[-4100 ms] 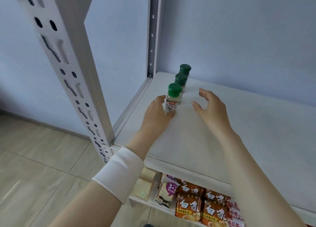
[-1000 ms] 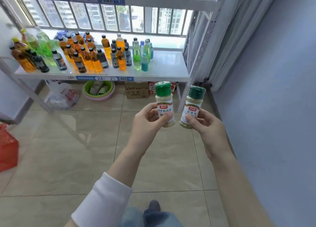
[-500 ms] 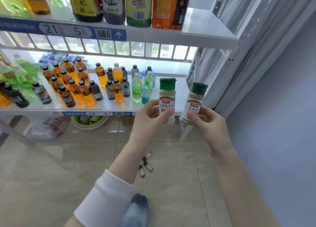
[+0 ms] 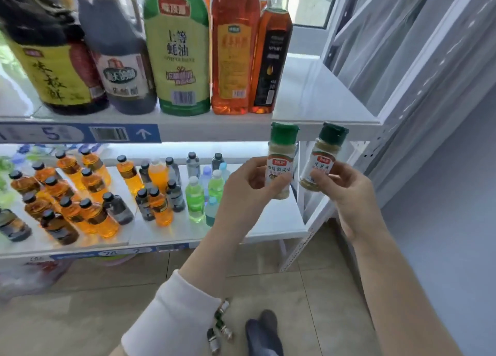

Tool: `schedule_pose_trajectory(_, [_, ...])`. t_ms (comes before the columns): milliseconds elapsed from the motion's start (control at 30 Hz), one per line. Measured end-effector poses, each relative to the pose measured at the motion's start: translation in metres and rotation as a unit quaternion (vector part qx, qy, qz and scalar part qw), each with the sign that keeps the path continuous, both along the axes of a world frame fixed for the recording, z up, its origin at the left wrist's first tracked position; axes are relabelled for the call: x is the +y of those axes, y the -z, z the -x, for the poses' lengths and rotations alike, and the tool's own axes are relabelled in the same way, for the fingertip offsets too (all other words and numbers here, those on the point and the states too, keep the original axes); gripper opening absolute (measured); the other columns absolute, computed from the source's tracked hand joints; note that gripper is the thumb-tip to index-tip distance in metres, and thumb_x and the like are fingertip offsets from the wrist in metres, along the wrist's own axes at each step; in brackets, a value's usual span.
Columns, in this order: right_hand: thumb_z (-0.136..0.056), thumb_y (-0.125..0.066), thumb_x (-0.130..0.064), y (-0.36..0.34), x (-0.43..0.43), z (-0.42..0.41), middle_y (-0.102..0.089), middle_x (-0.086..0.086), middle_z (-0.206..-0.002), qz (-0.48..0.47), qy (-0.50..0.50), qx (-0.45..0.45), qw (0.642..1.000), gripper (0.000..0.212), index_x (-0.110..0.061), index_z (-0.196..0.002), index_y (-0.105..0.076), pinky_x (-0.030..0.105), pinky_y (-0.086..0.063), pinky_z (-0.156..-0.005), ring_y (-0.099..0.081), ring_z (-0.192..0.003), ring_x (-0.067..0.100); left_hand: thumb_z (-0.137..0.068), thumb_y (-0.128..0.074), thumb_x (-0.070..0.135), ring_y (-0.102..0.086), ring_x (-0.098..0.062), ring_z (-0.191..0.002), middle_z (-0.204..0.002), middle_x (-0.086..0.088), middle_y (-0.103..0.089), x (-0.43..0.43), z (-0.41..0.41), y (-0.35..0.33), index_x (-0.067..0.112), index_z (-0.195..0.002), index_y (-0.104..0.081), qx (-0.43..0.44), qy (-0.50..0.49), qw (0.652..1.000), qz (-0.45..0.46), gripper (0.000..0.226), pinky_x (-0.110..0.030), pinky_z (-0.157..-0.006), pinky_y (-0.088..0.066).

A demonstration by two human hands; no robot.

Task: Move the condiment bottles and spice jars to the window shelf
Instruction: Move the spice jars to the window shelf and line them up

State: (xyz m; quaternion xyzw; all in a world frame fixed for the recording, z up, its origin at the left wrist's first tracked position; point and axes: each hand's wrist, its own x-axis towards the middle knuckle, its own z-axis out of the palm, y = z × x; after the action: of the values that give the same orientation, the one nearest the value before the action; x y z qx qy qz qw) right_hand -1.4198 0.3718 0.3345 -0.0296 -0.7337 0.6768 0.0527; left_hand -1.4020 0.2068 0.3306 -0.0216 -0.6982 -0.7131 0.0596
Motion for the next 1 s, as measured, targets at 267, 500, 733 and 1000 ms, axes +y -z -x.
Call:
schedule_pose_trajectory(267, [-0.073,-0.073,-0.019,-0.03,0.053,0.156,-0.07,0.002,-0.1,-0.021,-0.048,0.046,0.998,0.039,-0.013,-0.109,-0.06,0.022,-0.05,-0.078,-0.067,-0.092,0.02,-0.073,-0.075,0.033,-0.068,-0.015,-0.085,-0.092,0.001,-0.071,0.064,0.116,-0.021,0.02,-0.097,-0.062,0.012,-0.029,1.0,0.001,0.03,-0.035,-0.076,-0.057])
schedule_pose_trajectory(500, [-0.078,-0.072,-0.014,-0.04,0.047,0.287,-0.065,-0.01,-0.091,-0.096,-0.136,0.069,0.984,0.028,-0.015,-0.103,-0.06,0.019,-0.051,-0.074,-0.064,-0.082,0.006,-0.075,-0.067,0.032,-0.066,-0.006,-0.079,-0.086,0.004,-0.07,0.091,0.183,-0.033,0.02,-0.093,-0.062,0.003,-0.09,0.996,0.023,0.023,-0.019,-0.069,-0.052])
schedule_pose_trajectory(733, [-0.074,-0.076,-0.011,-0.031,0.009,0.367,-0.062,-0.007,-0.088,-0.157,-0.201,0.057,0.965,0.035,-0.011,-0.104,-0.059,0.021,-0.053,-0.072,-0.061,-0.08,0.006,-0.072,-0.067,0.032,-0.065,-0.003,-0.074,-0.08,0.005,-0.069,0.092,0.212,-0.029,0.016,-0.092,-0.061,-0.018,-0.115,0.993,-0.023,0.025,-0.016,-0.064,-0.052])
schedule_pose_trajectory(1000, [-0.077,-0.075,-0.018,-0.03,-0.017,0.393,-0.066,0.003,-0.102,-0.177,-0.212,0.071,0.958,0.038,-0.009,-0.111,-0.06,0.036,-0.052,-0.089,-0.063,-0.091,0.017,-0.061,-0.064,0.046,-0.066,-0.005,-0.081,-0.088,0.001,-0.071,0.088,0.225,-0.028,0.018,-0.095,-0.06,-0.026,-0.134,0.99,-0.021,0.045,-0.015,-0.066,-0.051])
